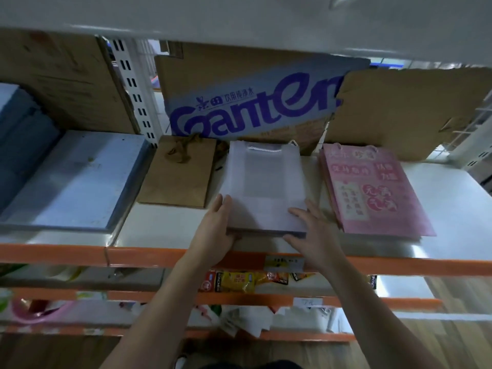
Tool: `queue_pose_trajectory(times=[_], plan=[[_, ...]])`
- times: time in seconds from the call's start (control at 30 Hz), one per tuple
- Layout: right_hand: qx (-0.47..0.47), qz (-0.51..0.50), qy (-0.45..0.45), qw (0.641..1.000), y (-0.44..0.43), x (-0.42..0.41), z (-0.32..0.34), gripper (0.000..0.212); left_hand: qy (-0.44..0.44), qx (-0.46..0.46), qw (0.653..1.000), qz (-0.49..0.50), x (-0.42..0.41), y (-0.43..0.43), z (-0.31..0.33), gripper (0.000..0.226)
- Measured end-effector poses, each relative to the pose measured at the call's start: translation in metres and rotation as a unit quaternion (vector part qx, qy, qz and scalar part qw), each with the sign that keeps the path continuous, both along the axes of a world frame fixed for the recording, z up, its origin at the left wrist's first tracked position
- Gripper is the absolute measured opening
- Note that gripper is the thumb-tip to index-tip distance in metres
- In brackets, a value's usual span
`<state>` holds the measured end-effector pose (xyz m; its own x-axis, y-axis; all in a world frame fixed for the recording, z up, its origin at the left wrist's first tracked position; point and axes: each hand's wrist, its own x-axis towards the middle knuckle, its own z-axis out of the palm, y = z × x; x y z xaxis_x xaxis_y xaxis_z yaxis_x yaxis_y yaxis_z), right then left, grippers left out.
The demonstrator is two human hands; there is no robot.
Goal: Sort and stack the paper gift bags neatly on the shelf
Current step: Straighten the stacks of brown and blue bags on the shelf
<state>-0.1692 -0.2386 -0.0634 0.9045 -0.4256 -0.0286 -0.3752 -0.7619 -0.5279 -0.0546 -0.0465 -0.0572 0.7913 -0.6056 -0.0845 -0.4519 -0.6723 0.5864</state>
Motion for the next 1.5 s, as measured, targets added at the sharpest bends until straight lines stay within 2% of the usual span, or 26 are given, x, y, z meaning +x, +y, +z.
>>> queue_pose_trajectory(times=[0.23,0.37,0.47,0.57,0.63,0.7,0.83,0.9,0.97,1.1,1.5], plan=[[0.02,0.009,-0.005,1.0,-0.012,0.016,0.0,0.06,-0.011,0.011,1.0,0.019,0.006,-0.022,-0.001,0.07],[0.018,0.025,-0.001,1.0,-0.015,0.016,-0.003,0.063,-0.037,0.028,0.999,0.001,0.008,-0.026,0.001,0.072],[-0.004,0.029,-0.022,0.999,-0.02,0.011,0.002,0.065,-0.054,0.036,0.998,-0.025,0.002,-0.037,0.009,0.082],[-0.057,0.026,-0.095,0.994,-0.032,0.001,0.012,0.048,-0.06,0.009,0.996,-0.063,-0.005,-0.06,0.017,0.084],[-0.058,-0.001,-0.136,0.989,-0.049,-0.011,0.015,0.037,-0.059,-0.008,0.996,-0.074,-0.013,-0.079,0.02,0.079],[-0.059,-0.044,-0.142,0.987,-0.071,-0.029,0.013,0.036,-0.059,-0.024,0.995,-0.08,-0.024,-0.1,0.019,0.073],[-0.081,-0.124,-0.122,0.981,-0.126,-0.065,0.007,0.042,-0.012,-0.066,0.993,-0.102,-0.052,-0.141,0.015,0.071],[-0.086,-0.144,-0.091,0.982,-0.155,-0.082,0.003,0.056,-0.006,-0.085,0.987,-0.133,-0.068,-0.162,0.013,0.069],[-0.07,-0.137,-0.068,0.986,-0.176,-0.097,0.003,0.069,-0.001,-0.096,0.983,-0.157,-0.084,-0.182,0.007,0.074],[-0.015,-0.1,-0.046,0.994,-0.198,-0.113,0.001,0.08,-0.012,-0.058,0.99,-0.131,-0.104,-0.208,-0.011,0.093],[0.013,-0.031,-0.049,0.998,-0.216,-0.091,-0.008,0.076,-0.037,0.015,0.997,-0.059,-0.089,-0.217,-0.01,0.084]])
